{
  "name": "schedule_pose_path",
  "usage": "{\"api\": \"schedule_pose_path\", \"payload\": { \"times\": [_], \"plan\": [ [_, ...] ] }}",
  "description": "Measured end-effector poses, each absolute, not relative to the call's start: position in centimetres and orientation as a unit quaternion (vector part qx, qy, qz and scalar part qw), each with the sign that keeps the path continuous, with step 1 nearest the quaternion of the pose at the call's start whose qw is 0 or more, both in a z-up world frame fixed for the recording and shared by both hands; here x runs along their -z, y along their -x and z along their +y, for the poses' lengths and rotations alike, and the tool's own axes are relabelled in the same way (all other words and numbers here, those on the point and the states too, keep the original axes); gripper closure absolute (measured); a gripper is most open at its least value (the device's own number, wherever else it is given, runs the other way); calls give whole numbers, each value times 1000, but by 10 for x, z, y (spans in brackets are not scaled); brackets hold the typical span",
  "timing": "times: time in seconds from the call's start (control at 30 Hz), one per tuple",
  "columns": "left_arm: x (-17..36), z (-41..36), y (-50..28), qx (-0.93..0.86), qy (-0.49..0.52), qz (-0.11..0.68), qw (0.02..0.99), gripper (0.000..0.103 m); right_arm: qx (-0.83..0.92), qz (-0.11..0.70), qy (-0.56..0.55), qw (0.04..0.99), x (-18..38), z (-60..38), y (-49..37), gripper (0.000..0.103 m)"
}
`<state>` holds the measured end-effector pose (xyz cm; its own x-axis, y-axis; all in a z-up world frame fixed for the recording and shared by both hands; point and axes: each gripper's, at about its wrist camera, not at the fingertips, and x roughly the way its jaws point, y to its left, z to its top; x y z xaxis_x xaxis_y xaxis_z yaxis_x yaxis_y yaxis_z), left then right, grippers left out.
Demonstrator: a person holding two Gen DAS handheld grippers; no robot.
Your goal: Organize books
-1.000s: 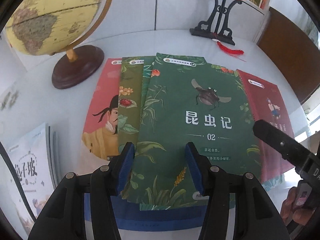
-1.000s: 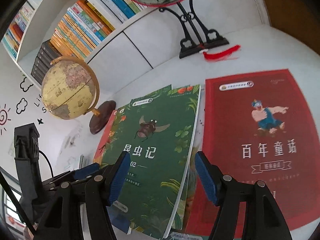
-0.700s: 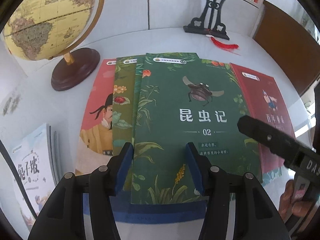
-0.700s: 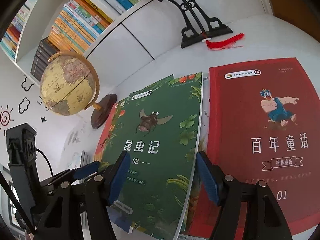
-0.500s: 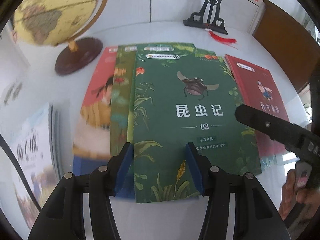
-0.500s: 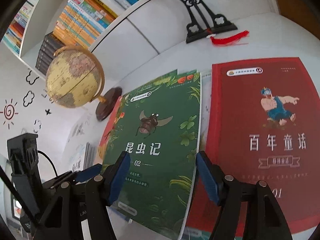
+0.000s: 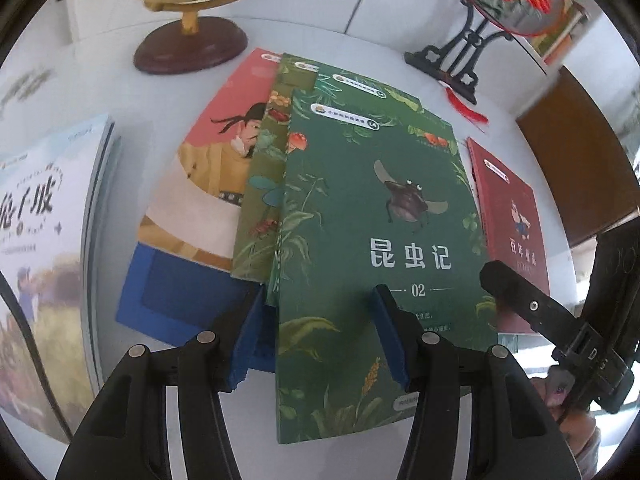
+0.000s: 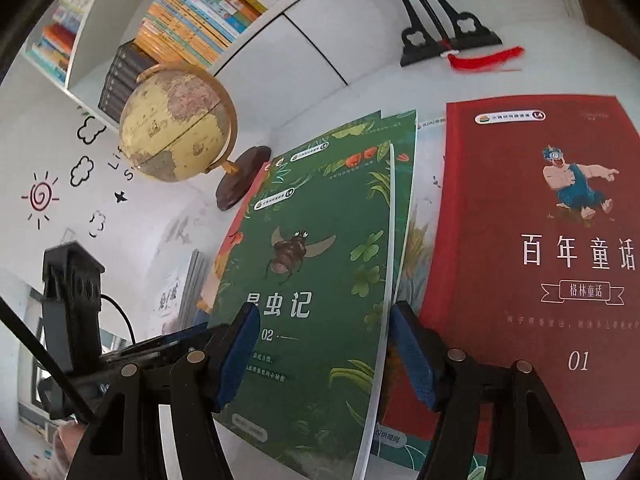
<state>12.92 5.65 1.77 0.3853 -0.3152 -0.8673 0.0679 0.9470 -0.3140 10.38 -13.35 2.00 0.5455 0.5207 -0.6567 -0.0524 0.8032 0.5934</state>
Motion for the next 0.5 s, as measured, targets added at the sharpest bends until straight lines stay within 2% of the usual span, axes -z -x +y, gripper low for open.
{"api": "schedule_pose_path", "payload": {
  "times": [0.03, 0.07, 0.1, 0.17, 0.5],
  "plan": [
    [-18, 57, -128, 115, 114, 540, 826, 53, -171, 446, -268, 836, -20, -135, -104, 38],
    [-18, 58, -125, 111, 118, 539, 826, 54, -168, 450, -275, 833, -20, -136, -104, 44],
    [-18, 59, -124, 107, 121, 540, 826, 54, -161, 456, -280, 829, -20, -139, -103, 55],
    [-18, 63, -119, 102, 128, 542, 824, 55, -156, 459, -286, 826, -19, -145, -98, 66],
    [-18, 71, -101, 92, 123, 560, 814, 57, -198, 480, -324, 791, -8, -141, -65, 69]
  ]
}}
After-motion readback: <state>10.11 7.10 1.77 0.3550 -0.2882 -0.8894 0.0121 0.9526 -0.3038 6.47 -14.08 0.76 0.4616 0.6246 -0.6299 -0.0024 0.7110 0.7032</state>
